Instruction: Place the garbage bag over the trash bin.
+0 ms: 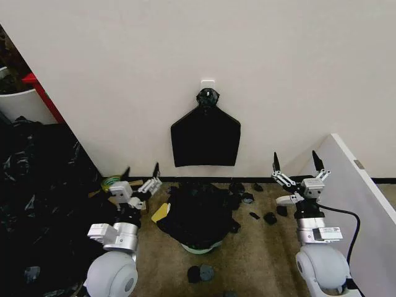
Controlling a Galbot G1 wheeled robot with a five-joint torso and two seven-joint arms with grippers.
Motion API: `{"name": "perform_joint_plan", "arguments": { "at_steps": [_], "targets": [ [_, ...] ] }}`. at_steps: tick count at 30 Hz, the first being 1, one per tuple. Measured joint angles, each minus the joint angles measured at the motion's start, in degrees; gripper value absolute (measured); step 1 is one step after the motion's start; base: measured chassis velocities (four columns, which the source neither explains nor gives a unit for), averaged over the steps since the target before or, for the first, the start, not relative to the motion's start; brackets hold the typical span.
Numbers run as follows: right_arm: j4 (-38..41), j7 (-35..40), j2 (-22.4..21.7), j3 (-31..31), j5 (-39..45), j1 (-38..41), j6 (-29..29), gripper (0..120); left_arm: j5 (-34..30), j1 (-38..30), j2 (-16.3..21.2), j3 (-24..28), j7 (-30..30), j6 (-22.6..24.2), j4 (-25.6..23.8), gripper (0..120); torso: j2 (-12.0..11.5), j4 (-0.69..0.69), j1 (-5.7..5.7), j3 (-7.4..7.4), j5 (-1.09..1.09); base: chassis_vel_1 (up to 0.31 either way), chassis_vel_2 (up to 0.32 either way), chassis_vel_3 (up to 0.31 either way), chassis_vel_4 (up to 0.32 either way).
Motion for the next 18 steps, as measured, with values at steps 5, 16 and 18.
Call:
{"name": "perform_joint_plan", "arguments": {
  "at_steps": [5,16,18],
  "targets": [
    [0.69,-0.27,-0.04,0.97,0.8,-1.07,0.14,100,1.13,-0.08,-0.63,-0.81,-0.33,-0.84,-0.19,100,0.0,-0.02,0.0,0.0,-0.01,0.0,0.0,0.0,0.0],
    [1.26,-0.79,-0.22,1.9,1.15,-2.24,0.56,100,1.6,-0.22,-0.48,-2.97,-0.77,-1.18,-0.1,100,0.01,-0.02,0.0,0.0,-0.01,0.0,0.0,0.0,0.0],
    [1.26,-0.81,-0.08,1.84,1.1,-2.22,0.56,100,1.56,-0.12,-0.49,-3.13,-0.83,-1.23,-0.16,100,0.01,-0.03,0.0,0.0,-0.01,0.0,0.0,0.0,0.0]
  ]
}}
